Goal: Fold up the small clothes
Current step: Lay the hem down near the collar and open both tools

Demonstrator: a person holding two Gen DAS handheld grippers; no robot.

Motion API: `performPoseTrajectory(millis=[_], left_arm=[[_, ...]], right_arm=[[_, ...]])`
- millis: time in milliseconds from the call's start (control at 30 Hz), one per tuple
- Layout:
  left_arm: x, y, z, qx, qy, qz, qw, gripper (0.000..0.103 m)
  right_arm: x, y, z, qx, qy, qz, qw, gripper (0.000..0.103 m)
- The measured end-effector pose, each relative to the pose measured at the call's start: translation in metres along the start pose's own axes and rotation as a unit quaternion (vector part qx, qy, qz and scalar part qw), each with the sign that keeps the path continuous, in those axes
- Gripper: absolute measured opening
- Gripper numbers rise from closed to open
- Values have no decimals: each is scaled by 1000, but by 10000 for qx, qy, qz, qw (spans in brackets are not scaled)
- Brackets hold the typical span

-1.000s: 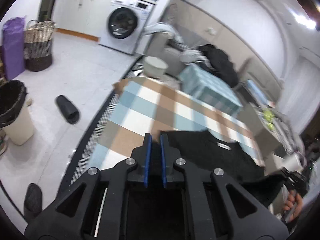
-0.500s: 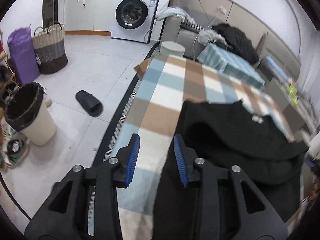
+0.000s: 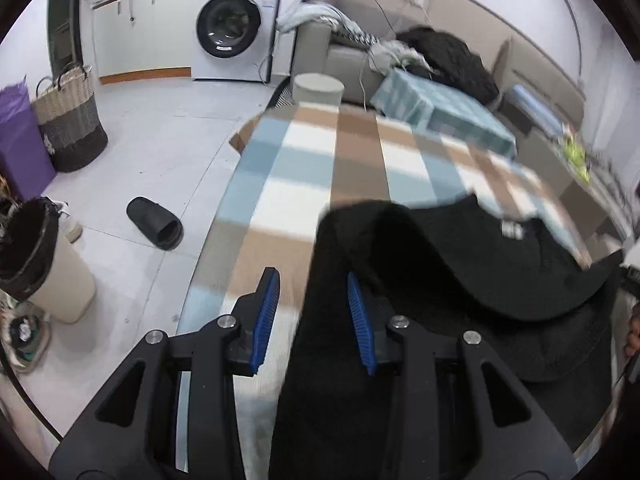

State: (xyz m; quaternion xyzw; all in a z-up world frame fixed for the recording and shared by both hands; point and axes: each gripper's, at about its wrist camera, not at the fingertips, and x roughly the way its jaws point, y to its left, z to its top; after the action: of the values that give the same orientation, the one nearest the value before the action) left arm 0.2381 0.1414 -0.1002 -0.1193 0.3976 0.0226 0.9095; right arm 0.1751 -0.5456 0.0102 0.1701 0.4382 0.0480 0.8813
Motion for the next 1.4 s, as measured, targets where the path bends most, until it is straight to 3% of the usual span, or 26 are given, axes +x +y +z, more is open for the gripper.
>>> performPoseTrajectory(millis=[133, 467, 600, 700, 733, 800, 833, 933, 1000, 1067, 1167, 1233, 1300, 1400], left_arm=[[5, 17, 23, -423, -137, 10, 9990, 32], [21, 10, 23, -303, 138, -309, 9990, 37], [26, 2, 17, -229, 222, -323, 9990, 38], [28, 0, 11, -201, 340, -353, 9986, 38], [28, -2, 9, -172, 353, -316, 9987, 38], [26, -4, 7, -113, 330, -275, 9990, 38], [26, -5, 7, -97, 330, -299, 9990, 38], [23, -7, 7, -73, 342, -425, 9985, 39], [22, -10, 9, -4, 291, -408, 9987, 46], [22, -13, 11, 57, 252, -396, 9989, 49], [28, -20, 15, 190, 318, -395, 9985, 49], [35, -25, 19, 311, 351, -323, 9984, 49], [44, -30, 23, 430, 374, -184, 9982, 49], [54, -36, 31, 563, 321, -138, 9978, 49]], right_arm=[[9, -22, 21, 610, 2, -281, 9977, 35], [13, -22, 12, 117, 213, -187, 9995, 44], [24, -8, 17, -46, 225, -101, 9997, 56], [40, 0, 21, -184, 355, -339, 9986, 55], [42, 2, 22, -249, 344, -428, 9982, 54], [36, 6, 22, -451, 116, -562, 9973, 16], [28, 9, 22, -612, -61, -420, 9972, 11], [-5, 8, 25, -581, -773, 130, 9952, 7], [-13, -4, 30, -184, -960, 48, 9952, 6], [-3, -13, 35, 84, -771, -328, 9964, 6], [20, -16, 35, 59, -152, -469, 9988, 11], [21, -14, 32, 6, -102, -420, 9991, 14], [17, -13, 29, -37, -129, -349, 9993, 27], [11, -10, 26, -160, -148, -281, 9994, 35]])
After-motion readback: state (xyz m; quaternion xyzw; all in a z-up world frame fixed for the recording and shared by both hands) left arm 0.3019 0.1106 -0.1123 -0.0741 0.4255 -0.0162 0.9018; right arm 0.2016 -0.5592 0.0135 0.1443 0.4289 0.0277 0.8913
